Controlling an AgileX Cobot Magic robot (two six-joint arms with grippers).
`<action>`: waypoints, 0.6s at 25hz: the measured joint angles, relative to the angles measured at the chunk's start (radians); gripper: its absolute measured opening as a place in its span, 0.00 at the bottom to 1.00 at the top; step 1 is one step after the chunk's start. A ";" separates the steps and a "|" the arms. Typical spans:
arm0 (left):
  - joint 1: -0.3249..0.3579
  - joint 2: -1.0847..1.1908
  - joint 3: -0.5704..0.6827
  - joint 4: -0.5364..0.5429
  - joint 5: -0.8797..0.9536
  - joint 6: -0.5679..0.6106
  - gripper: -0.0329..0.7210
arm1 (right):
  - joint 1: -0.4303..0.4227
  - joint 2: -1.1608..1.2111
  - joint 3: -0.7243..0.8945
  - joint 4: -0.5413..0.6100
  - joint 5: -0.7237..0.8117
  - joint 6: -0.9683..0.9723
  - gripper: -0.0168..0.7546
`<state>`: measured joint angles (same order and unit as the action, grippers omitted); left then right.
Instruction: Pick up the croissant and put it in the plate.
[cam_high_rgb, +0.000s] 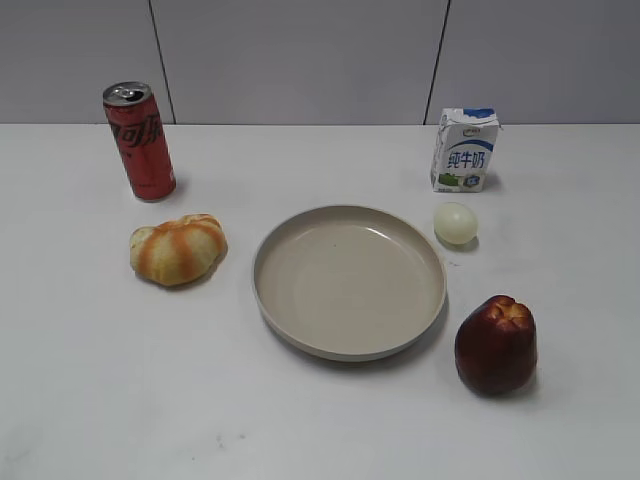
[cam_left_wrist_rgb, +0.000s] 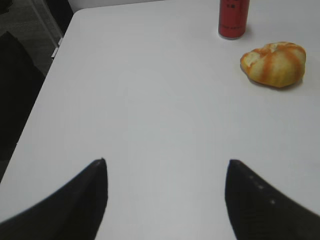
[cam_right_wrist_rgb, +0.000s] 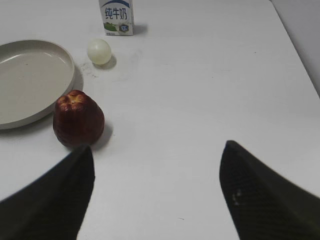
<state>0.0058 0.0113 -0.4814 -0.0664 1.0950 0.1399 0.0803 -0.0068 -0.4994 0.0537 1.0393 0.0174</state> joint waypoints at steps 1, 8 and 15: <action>0.000 0.000 0.000 0.000 0.000 0.000 0.78 | 0.000 0.000 0.000 0.000 0.000 0.000 0.78; 0.000 0.000 0.000 0.002 -0.001 0.000 0.78 | 0.000 0.000 0.000 0.000 0.000 0.000 0.78; 0.000 0.091 -0.021 0.001 -0.073 0.001 0.78 | 0.000 0.000 0.000 0.000 0.000 0.000 0.78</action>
<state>0.0058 0.1022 -0.5027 -0.0651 1.0222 0.1411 0.0803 -0.0068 -0.4994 0.0537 1.0393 0.0174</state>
